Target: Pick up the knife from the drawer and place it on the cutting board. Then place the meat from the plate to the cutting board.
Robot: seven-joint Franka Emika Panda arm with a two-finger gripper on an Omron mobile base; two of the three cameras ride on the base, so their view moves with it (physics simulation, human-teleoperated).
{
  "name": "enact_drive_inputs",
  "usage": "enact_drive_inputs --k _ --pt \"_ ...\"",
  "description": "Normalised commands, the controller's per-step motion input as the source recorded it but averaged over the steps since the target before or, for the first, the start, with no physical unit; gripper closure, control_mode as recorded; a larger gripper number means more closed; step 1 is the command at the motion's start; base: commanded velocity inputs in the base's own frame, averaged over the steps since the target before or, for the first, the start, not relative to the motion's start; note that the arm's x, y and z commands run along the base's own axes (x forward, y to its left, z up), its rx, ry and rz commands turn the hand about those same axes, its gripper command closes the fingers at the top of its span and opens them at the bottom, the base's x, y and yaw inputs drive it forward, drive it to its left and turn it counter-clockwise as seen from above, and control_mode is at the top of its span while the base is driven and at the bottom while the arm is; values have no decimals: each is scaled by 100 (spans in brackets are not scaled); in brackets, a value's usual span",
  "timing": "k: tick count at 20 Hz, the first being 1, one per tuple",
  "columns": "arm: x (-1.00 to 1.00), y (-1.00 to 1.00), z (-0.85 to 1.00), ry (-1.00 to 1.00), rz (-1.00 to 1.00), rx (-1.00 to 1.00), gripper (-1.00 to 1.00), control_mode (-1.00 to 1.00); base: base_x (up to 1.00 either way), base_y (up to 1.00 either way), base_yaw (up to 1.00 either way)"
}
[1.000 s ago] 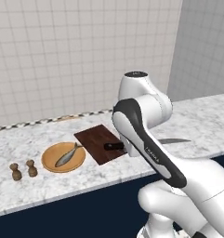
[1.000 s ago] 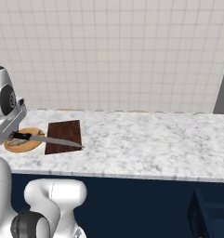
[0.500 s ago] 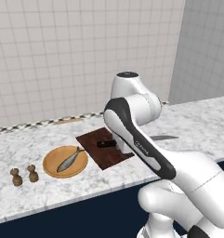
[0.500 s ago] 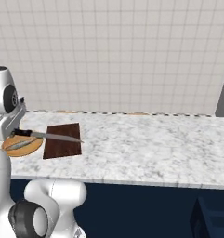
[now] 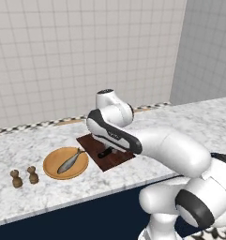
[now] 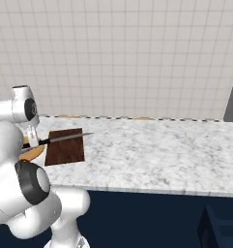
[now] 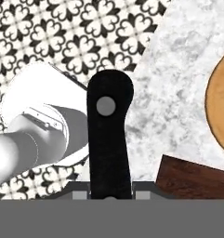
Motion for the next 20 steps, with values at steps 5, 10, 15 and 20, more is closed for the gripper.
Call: enact_drive_inputs --k 5,10,15,20 --pt "46 7 -51 5 40 -14 100 -100 0 0 0" --pt "26 1 -41 0 36 -1 100 -100 0 0 0" --pt "-4 0 -52 0 15 1 100 -100 0 0 0" --pt "-4 -4 -53 0 13 6 100 -100 0 0 0"
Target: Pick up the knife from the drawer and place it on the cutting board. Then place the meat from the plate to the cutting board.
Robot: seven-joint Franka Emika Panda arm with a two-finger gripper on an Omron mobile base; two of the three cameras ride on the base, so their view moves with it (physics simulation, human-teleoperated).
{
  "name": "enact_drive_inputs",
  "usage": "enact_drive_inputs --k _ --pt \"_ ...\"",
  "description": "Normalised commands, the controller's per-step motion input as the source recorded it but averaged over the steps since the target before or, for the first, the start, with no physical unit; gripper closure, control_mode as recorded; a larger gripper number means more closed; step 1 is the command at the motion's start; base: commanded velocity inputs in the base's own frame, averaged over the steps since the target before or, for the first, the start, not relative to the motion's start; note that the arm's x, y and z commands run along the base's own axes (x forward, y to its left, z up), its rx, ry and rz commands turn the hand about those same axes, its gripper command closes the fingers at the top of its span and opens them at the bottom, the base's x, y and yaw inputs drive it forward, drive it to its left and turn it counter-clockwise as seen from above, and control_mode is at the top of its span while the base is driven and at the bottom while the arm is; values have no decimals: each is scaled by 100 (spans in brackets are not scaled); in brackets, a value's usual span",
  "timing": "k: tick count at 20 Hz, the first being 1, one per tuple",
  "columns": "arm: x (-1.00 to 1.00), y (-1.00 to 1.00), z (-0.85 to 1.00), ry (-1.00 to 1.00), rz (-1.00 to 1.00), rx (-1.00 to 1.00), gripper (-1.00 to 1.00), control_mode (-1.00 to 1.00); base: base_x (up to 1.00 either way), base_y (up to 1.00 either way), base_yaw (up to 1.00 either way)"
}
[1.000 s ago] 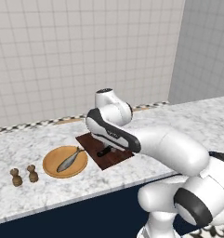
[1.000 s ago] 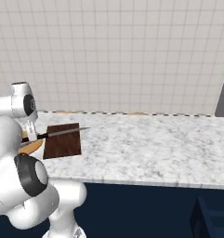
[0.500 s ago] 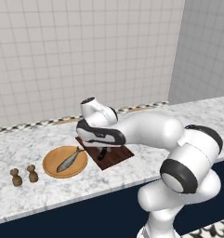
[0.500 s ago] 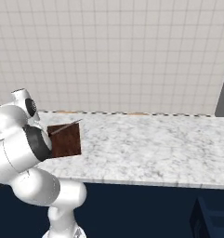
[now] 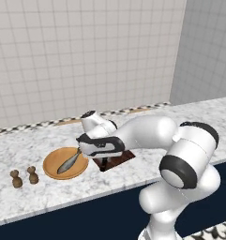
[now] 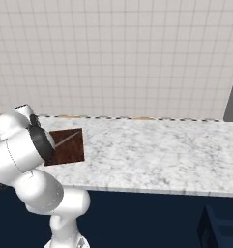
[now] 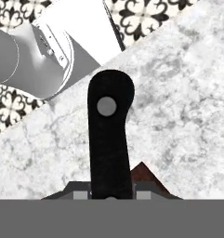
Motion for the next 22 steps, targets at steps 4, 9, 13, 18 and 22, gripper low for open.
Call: enact_drive_inputs --k 4,9,13,18,22 --pt "39 0 -28 0 16 0 100 -100 0 0 0" --pt "20 -10 -26 0 13 0 100 -100 0 0 0" --pt "37 -13 -7 0 1 1 100 -100 0 0 0" --pt "22 -15 -8 0 0 2 100 -100 0 0 0" --pt "31 -4 -21 0 4 0 100 -100 0 0 0"
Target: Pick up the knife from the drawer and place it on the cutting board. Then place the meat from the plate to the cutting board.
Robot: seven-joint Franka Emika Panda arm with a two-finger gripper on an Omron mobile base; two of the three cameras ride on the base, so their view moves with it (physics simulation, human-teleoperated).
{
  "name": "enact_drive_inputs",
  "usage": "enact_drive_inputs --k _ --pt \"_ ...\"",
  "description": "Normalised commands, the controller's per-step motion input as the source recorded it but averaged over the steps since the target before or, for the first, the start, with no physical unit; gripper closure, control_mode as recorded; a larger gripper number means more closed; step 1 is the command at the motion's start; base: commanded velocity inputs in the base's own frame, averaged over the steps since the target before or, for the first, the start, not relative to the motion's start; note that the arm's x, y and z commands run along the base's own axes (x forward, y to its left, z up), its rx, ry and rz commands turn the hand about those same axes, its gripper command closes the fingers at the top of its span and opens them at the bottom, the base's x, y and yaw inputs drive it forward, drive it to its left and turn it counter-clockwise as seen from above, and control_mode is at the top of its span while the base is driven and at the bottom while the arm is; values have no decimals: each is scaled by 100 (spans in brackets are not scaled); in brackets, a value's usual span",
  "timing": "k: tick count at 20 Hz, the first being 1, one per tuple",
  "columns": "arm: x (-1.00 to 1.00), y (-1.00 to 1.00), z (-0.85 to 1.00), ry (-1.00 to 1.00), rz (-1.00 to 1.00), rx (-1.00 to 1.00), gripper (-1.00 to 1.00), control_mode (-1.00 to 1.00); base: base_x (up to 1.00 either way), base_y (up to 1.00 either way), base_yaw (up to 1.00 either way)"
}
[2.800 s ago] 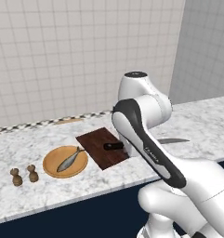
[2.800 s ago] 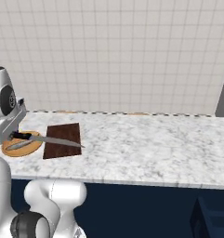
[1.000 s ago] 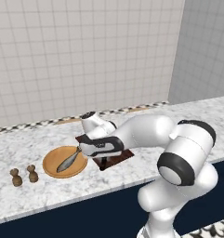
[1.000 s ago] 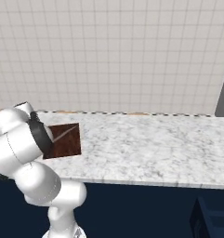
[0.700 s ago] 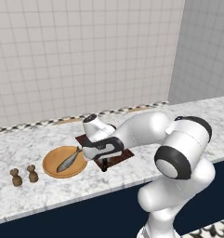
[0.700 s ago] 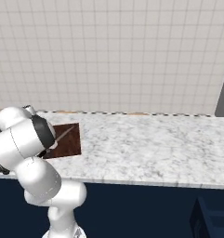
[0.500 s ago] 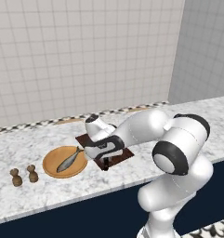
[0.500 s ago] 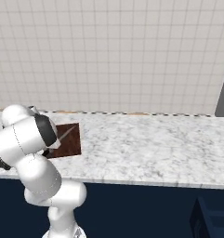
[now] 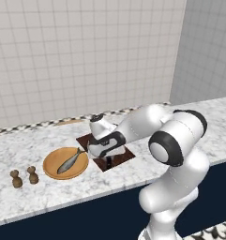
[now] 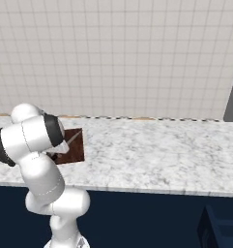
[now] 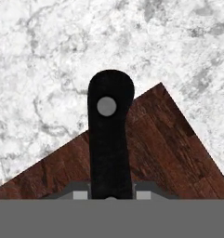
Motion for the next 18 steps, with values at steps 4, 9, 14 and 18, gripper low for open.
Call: enact_drive_inputs --k 4,9,14,18 --pt "12 0 -29 0 8 0 -100 -100 0 0 0" --pt "0 5 43 0 0 1 -100 -100 0 0 0" --pt "-12 71 97 -1 4 1 -100 -100 0 0 0" --pt "6 100 59 1 0 1 -100 -100 0 0 0"
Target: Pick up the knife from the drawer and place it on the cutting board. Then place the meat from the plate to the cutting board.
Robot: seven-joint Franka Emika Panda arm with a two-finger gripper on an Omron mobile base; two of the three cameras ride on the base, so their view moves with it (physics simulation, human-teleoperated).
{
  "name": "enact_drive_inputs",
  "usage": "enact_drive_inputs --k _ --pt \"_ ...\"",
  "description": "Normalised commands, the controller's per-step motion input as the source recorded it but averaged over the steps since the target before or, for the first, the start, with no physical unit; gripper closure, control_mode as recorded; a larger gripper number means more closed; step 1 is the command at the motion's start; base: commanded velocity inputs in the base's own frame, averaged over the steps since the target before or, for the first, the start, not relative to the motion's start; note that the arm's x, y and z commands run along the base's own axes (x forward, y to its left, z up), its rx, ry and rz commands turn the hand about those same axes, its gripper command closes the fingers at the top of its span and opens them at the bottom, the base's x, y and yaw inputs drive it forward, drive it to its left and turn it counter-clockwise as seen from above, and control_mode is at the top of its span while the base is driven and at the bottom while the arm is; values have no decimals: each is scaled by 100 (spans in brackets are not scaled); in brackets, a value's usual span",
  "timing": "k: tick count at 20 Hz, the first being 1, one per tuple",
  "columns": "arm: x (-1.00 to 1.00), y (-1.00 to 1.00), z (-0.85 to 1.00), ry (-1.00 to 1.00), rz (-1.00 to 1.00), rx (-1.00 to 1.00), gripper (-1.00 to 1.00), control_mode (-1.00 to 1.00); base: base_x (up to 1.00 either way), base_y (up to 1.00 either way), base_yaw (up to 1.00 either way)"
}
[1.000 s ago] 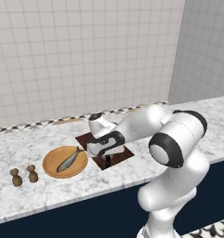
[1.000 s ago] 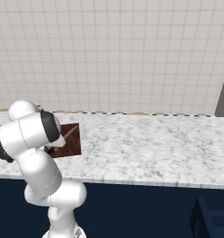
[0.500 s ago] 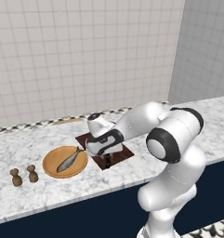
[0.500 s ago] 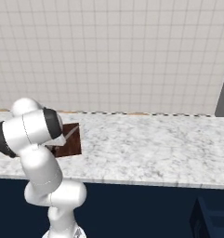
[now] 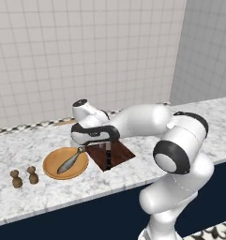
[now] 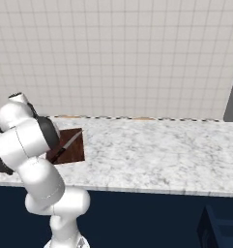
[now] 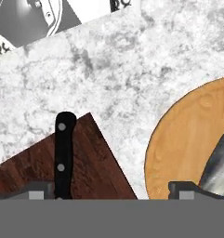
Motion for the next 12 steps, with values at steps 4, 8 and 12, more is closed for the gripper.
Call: enact_drive_inputs --k 4,8,12 --pt "26 98 -31 0 -7 0 -100 -100 0 0 0" --pt "24 65 -79 3 -17 0 -100 -100 0 0 0" --pt "25 29 -51 0 -15 0 -100 -100 0 0 0"
